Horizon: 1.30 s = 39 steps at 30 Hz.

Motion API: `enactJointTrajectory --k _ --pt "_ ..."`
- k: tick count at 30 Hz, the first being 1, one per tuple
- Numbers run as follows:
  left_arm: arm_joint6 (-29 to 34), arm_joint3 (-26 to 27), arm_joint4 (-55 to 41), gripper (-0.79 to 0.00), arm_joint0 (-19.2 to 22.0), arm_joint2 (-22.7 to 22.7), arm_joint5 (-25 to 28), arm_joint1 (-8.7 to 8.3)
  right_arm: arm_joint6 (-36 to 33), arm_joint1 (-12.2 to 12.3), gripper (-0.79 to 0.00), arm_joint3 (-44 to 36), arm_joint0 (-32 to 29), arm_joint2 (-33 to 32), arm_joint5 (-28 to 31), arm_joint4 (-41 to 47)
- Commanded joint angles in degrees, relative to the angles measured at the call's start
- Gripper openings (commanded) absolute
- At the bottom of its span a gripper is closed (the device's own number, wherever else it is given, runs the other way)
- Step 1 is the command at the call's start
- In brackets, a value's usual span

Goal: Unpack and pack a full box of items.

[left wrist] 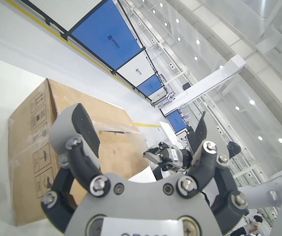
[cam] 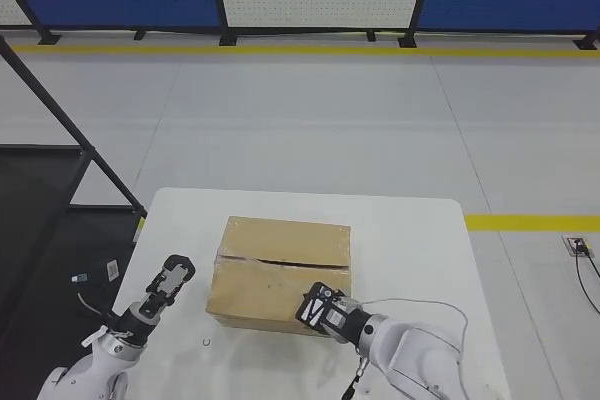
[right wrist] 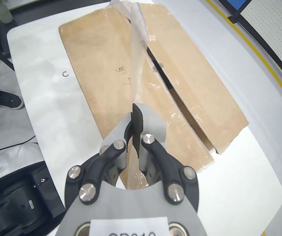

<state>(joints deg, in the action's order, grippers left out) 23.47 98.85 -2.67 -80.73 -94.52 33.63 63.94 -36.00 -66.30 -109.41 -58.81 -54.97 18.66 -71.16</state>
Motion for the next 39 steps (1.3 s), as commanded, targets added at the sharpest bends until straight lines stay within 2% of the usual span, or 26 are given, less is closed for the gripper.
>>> enactJointTrajectory --k 1,9,13,23,34,39 --pt "0.0 0.1 0.1 0.0 -0.1 0.0 0.0 -0.01 -0.3 0.0 -0.785 0.4 0.4 -1.3 2.2 5.4" --pt "-0.4 0.7 0.8 0.0 -0.8 -0.2 0.5 -0.04 -8.1 0.2 -0.785 5.5 5.5 -5.7 13.3 31.0" --pt "-0.9 1.3 1.8 0.0 -1.2 -0.5 1.0 -0.07 -10.3 0.2 -0.785 8.5 7.9 -5.9 15.3 39.2" --pt "-1.8 3.4 6.8 0.0 -1.3 1.3 0.6 0.04 -11.7 -0.4 -0.785 14.5 12.5 -4.4 15.2 49.2" --pt "6.3 3.9 7.7 0.0 -1.8 3.9 0.8 -0.42 -10.4 -0.4 -0.785 14.4 12.0 -4.4 13.9 49.1" --pt "6.0 3.5 9.0 0.0 -0.3 5.2 0.4 -0.4 -8.6 -0.7 -0.785 16.1 12.1 -4.2 10.9 54.2"
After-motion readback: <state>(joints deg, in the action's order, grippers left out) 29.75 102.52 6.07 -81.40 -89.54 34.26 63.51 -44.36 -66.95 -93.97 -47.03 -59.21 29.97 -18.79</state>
